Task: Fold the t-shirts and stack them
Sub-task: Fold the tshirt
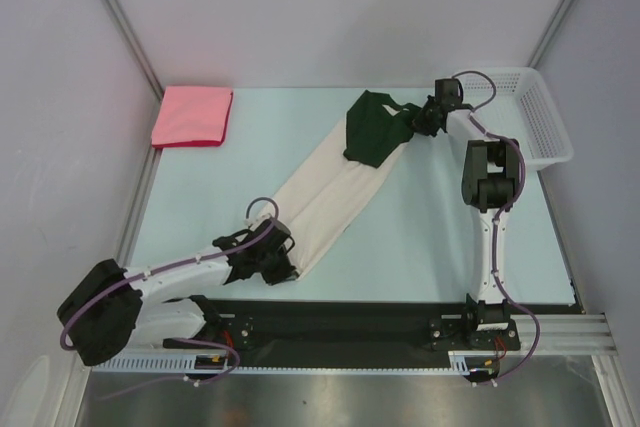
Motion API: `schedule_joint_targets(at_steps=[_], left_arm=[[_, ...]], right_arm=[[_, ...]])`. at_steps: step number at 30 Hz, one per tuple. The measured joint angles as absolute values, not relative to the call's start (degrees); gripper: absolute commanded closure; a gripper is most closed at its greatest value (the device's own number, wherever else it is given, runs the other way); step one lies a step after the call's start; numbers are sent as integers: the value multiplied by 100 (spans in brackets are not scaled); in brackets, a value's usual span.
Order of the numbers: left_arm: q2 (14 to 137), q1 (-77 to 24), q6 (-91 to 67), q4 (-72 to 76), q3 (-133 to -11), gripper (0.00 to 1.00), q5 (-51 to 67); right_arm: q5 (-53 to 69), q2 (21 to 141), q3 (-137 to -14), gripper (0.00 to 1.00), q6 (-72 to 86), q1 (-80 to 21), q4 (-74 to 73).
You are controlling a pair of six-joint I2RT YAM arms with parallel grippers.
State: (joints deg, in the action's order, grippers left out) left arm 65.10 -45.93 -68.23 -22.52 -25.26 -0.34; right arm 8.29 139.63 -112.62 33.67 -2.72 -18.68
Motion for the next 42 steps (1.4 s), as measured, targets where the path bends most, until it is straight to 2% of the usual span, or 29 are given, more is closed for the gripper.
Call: schedule_joint_targets(at_steps=[5,8,9,10,11,12,13,14,16,22,24,27,32,33,34,35,38,42], left_arm=[[6960,-5004,-6630,-2104,-2814,93,75],[7076,-5144,-6324,-1999,-2891,91,226],[7074,-5157,-6239,-1988,-2891,88,266],[7072,-5164,-6114,-1975,-2891,83,336],[7070,-5164,-5968,-1962,-2891,63,401],[7059,-5166,-5800,-1973,-2891,57,497],[7039,-5170,-5638,-2016,-2895,52,626],[7000,-5181,-5516,-2060,-2895,41,722],[6825,-5203,-5194,-2237,-2923,33,943],[6036,-5210,-4405,-3092,-3850,28,1052],[5927,-5127,-4134,-3304,-4394,21,976],[6042,-4600,-3688,-3400,-5133,13,926],[6882,-3256,-2906,-3400,-5784,14,650],[7065,-3055,-2775,-3385,-5806,16,585],[7262,-2814,-2646,-3389,-5806,23,576],[7413,-2628,-2574,-3415,-5800,24,576],[7732,-1837,-2405,-3293,-5542,23,725],[7797,-1083,-2458,-3218,-4882,15,1092]], right_arm=[[403,14035,-11592,82,3280,-255,-2327],[165,14090,-11791,77,3238,-239,-2635],[128,14090,-11804,71,3232,-235,-2679],[86,14090,-11828,68,3229,-235,-2720],[40,14090,-11854,64,3214,-233,-2753],[-1,14090,-11883,57,3190,-228,-2792],[-36,14090,-11922,55,3168,-215,-2836],[-62,14099,-11981,53,3129,-200,-2899],[-75,14127,-12110,50,3065,-156,-3041],[-110,14140,-12322,45,2792,-163,-3463],[-113,14099,-12302,43,2722,-187,-3603],[-113,13922,-12171,42,2685,-209,-3745],[130,13351,-11817,42,2775,-257,-3852],[189,13275,-11815,42,2823,-268,-3872],[270,13192,-11815,42,2875,-285,-3874],[386,13111,-11813,42,2926,-309,-3872],[655,12919,-11762,41,3033,-427,-3841],[862,12822,-11644,41,3116,-530,-3763]])
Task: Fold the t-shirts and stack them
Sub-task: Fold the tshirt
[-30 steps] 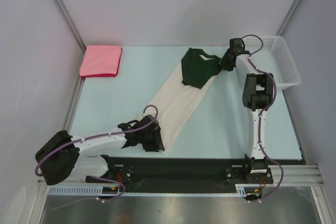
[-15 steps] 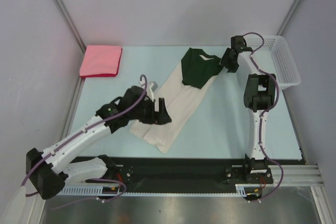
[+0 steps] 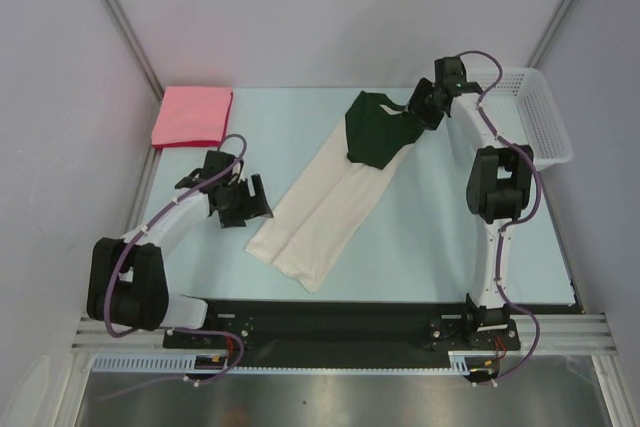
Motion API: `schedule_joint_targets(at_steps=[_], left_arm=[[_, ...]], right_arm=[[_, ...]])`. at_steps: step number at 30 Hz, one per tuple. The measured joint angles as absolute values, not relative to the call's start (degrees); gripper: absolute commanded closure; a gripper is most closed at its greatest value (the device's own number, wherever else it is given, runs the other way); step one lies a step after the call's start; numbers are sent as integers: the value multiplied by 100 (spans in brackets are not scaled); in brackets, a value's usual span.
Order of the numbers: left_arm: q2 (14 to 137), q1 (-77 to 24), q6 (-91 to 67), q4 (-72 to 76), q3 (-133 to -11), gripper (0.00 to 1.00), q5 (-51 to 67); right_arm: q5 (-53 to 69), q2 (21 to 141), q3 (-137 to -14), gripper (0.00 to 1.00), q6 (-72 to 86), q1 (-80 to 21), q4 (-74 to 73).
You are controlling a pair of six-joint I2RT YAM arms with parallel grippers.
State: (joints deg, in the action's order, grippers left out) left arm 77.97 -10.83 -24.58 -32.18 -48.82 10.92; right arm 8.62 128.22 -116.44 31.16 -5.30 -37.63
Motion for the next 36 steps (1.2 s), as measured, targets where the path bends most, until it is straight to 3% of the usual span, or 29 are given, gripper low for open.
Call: schedule_joint_targets(at_steps=[9,15,20,21,25,30,32,36], left_arm=[[8340,-1092,-2333,-3430,-4746,14,1378],[8818,-1092,-2239,-3474,-4759,23,1334],[8930,-1085,-2265,-3454,-4786,57,1389],[8947,-1085,-2283,-3435,-4768,72,1409],[9035,-1085,-2388,-3347,-4698,89,1575],[8927,-1085,-2556,-3216,-4563,100,1649],[8781,-1087,-2639,-3140,-4421,100,1647],[8418,-1103,-2856,-3050,-4058,100,1653]], right_arm=[[882,13006,-11535,35,3094,-244,-3612],[757,13238,-11408,34,2991,-239,-3369],[703,13579,-11410,34,2993,-246,-3009],[679,13653,-11410,34,2993,-246,-2954],[554,13819,-11572,36,2991,-231,-2692],[499,14143,-11856,55,2989,-185,-2276],[556,14324,-12036,67,3002,-174,-2102],[746,14702,-12403,81,3109,-158,-1699]])
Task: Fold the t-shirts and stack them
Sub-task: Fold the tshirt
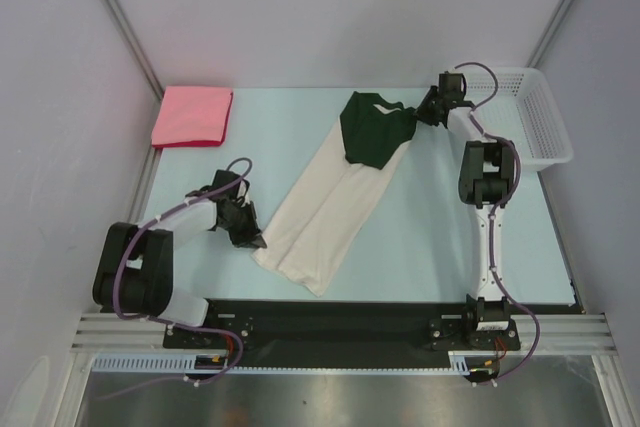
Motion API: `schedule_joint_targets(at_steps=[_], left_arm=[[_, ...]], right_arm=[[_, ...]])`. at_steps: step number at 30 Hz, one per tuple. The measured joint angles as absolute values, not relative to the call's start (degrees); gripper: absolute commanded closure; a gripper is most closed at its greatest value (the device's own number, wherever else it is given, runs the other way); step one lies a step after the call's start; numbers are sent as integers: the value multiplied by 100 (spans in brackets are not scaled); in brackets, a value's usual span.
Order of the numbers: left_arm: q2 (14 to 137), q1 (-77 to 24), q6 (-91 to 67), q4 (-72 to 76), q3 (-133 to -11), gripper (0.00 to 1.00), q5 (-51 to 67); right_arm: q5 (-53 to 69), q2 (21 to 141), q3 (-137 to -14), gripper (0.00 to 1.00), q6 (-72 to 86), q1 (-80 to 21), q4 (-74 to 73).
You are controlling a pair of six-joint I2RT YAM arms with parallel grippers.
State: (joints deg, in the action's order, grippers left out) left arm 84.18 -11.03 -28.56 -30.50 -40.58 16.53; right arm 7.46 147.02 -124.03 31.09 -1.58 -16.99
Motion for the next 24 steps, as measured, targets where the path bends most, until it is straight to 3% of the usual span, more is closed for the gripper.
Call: schedule_joint_targets(at_steps=[4,17,24], left_arm=[[7920,-1249,-3267,-2808,-3577,100,1728],[7057,-3463,-5369,-1168,-2556,100,1518],[7037,-4119,-6208,-126,-2185,100,1256]], right_arm=[[996,15233,-13082,99,3242,-191,-1490],[646,16020,-14158,100,3424,-484,-902],[628,16363,-14508,98,3291,-519,-499]])
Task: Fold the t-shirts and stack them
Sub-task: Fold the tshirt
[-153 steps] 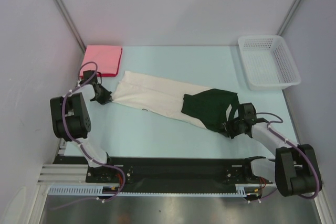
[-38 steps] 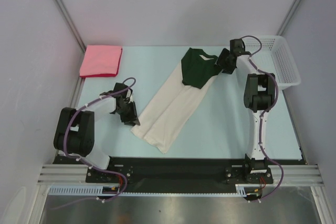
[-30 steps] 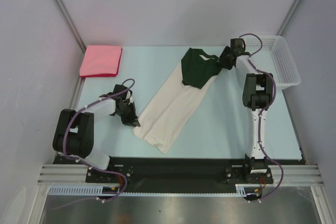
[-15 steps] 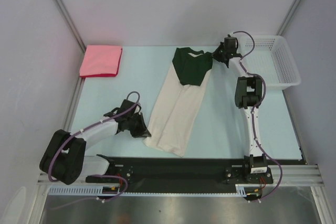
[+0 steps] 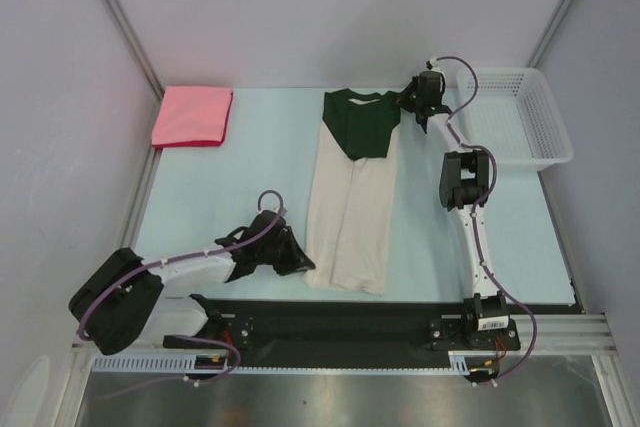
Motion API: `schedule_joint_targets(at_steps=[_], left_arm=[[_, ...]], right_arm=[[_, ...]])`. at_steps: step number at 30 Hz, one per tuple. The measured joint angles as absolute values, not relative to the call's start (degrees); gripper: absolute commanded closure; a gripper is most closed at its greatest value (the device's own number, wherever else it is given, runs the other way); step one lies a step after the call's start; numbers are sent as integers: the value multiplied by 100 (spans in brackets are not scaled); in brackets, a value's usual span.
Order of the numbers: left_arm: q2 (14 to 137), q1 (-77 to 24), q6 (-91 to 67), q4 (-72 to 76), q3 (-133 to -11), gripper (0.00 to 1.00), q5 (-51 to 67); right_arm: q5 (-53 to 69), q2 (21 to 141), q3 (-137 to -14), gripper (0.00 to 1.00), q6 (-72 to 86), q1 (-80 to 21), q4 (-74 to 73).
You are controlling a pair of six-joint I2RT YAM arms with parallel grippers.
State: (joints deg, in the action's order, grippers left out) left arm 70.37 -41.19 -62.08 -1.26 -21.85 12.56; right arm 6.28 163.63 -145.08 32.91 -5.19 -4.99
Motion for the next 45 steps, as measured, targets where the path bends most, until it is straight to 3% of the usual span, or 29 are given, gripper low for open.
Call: schedule_joint_targets(at_steps=[4,5,6,7,9,12,16,24,29,35,40,43,45], left_arm=[[7262,-4261,-6344,143,-2187,97,1223],[7251,-4278,-6346,128,-2187,82,1210],[7214,-4289,-6320,91,-2189,73,1192],[7146,-4296,-6298,-1,-2202,56,1166],[6925,-4307,-6222,-360,-2265,47,1105],[6471,-4307,-6088,-1059,-2477,39,952],[5839,-4150,-5655,-1776,-2816,38,871],[6084,-3387,-4486,-2342,-3208,35,1284],[6930,-3319,-4018,-2366,-3284,41,1647],[7419,-3319,-3800,-2432,-3321,53,1970],[7397,-3367,-3802,-2471,-3321,64,2001],[7393,-3533,-3806,-2670,-3382,49,1846],[7408,-3743,-3850,-2976,-3568,47,1627]], right_arm=[[565,16490,-14652,78,3216,-572,-307],[517,16510,-14702,73,3194,-582,-303],[475,16529,-14781,62,3177,-589,-303],[436,16534,-14833,56,3157,-589,-301],[344,16521,-14918,42,3114,-582,-318],[224,16344,-14932,32,2974,-574,-698],[62,15443,-14169,29,2799,-552,-1719],[-27,11485,-10294,28,2735,-849,-3061],[242,9535,-8119,28,2768,-1785,-3430],[727,7959,-5358,37,3293,-3068,-3894],[781,6949,-4515,45,4073,-3699,-4283],[792,6801,-4434,46,4512,-4156,-4209],[777,6886,-4379,46,4786,-4418,-4147]])
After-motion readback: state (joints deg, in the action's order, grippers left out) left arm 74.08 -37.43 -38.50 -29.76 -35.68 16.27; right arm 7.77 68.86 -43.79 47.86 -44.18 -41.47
